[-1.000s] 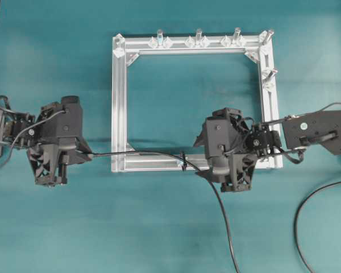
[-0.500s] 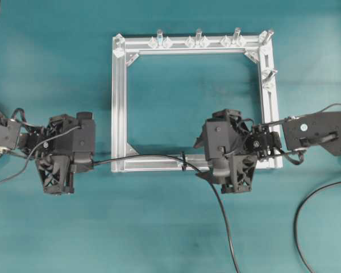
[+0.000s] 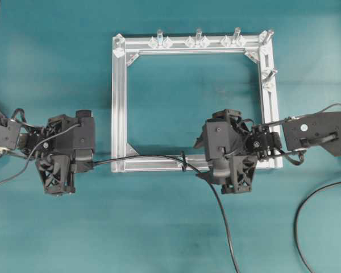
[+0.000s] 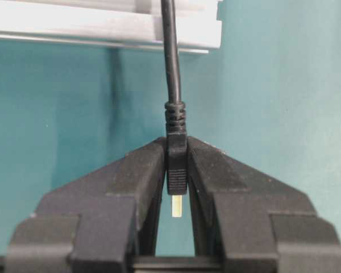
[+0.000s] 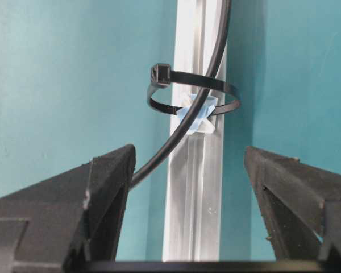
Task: Insert the wire through the string loop located in the center.
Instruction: 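Open the left gripper to release the USB connector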
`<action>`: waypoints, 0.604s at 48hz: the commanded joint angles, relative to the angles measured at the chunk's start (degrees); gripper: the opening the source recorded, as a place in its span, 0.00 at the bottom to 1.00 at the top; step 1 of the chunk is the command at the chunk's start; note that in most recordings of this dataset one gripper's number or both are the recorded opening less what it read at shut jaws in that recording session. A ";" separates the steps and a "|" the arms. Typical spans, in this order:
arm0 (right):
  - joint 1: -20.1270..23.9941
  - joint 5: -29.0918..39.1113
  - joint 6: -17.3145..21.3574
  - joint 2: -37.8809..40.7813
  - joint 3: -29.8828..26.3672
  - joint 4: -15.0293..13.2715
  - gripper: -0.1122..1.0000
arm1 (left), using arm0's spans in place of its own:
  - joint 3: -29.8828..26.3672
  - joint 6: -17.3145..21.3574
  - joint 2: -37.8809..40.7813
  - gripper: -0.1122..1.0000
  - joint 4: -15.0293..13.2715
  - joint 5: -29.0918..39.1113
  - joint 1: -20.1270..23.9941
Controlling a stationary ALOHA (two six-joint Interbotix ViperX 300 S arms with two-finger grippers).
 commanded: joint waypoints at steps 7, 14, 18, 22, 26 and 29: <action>0.18 -0.18 0.00 -1.67 -0.53 -0.09 0.80 | -1.49 0.18 -0.88 0.58 0.26 1.14 -0.35; 0.09 -0.26 0.00 -1.58 -0.53 -0.09 0.80 | -1.85 0.70 -0.88 0.80 0.26 1.41 -0.35; 0.09 -0.26 0.00 -1.58 -0.35 0.00 0.80 | -2.02 0.79 -0.88 0.79 0.26 1.41 -0.35; 0.18 -0.26 0.00 -1.58 -0.35 0.00 0.80 | -2.11 0.79 -0.97 0.79 0.26 1.41 -0.35; 0.09 -0.26 0.00 -1.58 -0.35 0.00 0.80 | -2.11 0.79 -1.05 0.79 0.26 1.41 -0.35; 0.18 -0.26 0.00 -1.58 -0.35 -0.09 0.80 | -2.11 0.79 -1.23 0.79 0.26 1.49 -0.35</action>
